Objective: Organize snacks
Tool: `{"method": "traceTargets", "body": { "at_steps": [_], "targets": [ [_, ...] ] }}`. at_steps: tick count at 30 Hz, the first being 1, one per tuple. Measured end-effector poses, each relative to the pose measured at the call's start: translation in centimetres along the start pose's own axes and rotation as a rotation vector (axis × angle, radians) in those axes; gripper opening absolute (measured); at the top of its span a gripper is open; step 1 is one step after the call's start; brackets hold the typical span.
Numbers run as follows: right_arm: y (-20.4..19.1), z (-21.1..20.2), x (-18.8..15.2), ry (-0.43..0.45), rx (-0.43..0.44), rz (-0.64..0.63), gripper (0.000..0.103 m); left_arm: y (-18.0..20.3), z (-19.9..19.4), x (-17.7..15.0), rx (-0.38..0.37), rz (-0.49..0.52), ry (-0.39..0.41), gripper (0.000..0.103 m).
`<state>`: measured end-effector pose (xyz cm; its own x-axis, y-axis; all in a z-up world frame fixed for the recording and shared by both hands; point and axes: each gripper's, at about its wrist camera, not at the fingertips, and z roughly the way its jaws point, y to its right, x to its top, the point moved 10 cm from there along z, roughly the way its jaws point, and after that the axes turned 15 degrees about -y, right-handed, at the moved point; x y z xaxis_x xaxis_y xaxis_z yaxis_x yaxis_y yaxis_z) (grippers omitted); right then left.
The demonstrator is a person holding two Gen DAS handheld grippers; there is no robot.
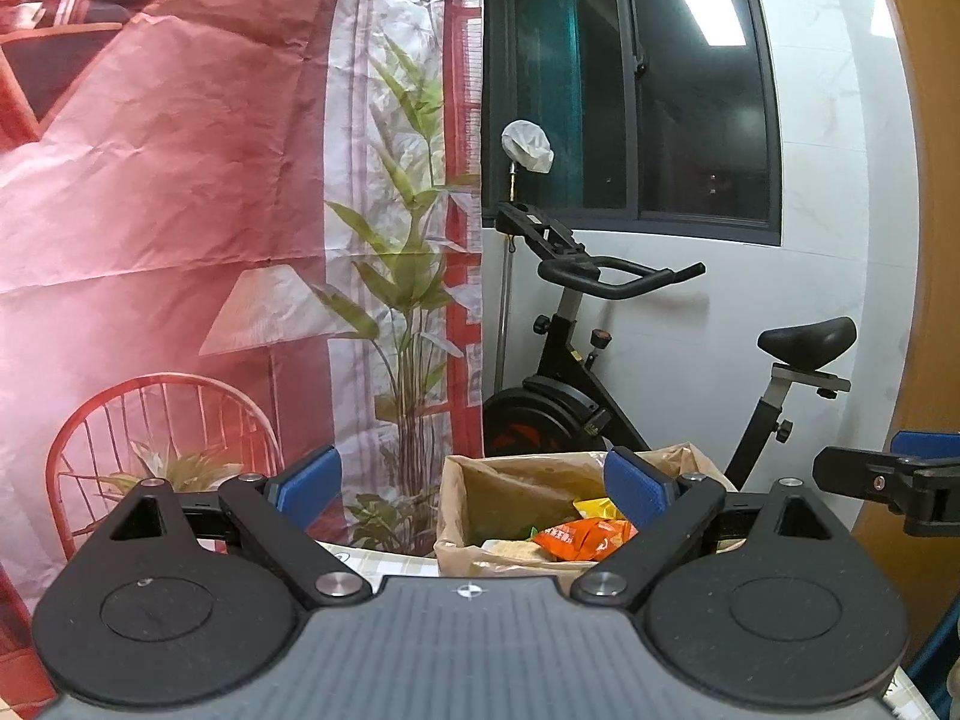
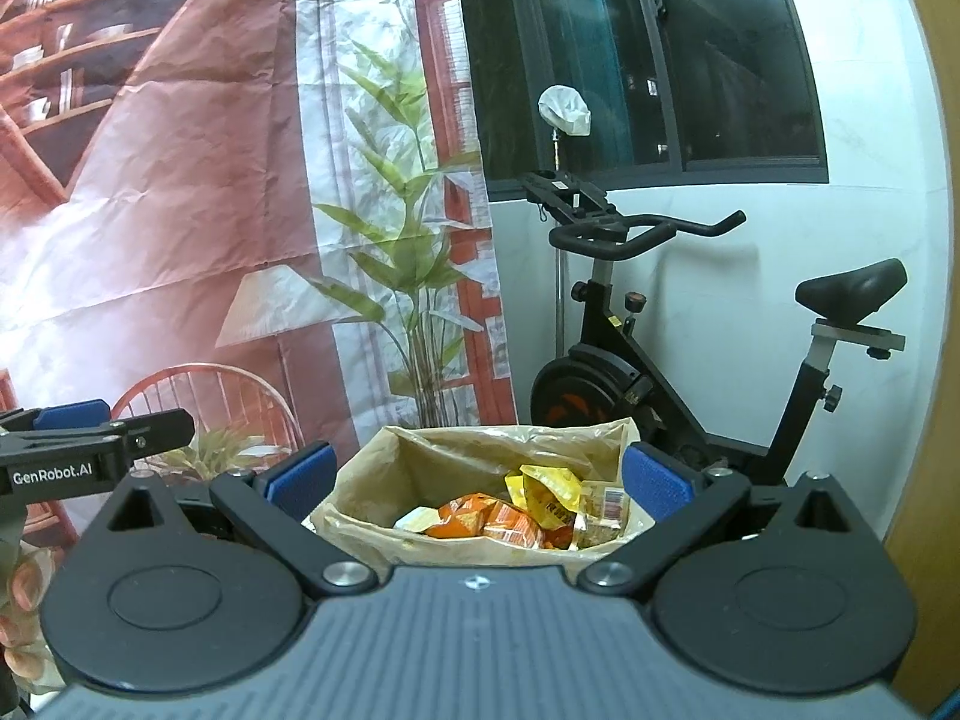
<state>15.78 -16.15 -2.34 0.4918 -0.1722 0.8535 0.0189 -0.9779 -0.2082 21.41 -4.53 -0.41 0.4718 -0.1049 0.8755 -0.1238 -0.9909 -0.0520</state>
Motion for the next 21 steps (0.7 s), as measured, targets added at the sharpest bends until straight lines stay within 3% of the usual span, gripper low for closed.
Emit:
{"method": "traceTargets", "body": {
  "at_steps": [21],
  "targets": [
    [-0.36,-0.21,0.06,0.001,0.001,-0.002,0.103,-0.36,-0.05,-0.32,-0.007,-0.014,-0.006,0.096]
  ]
}}
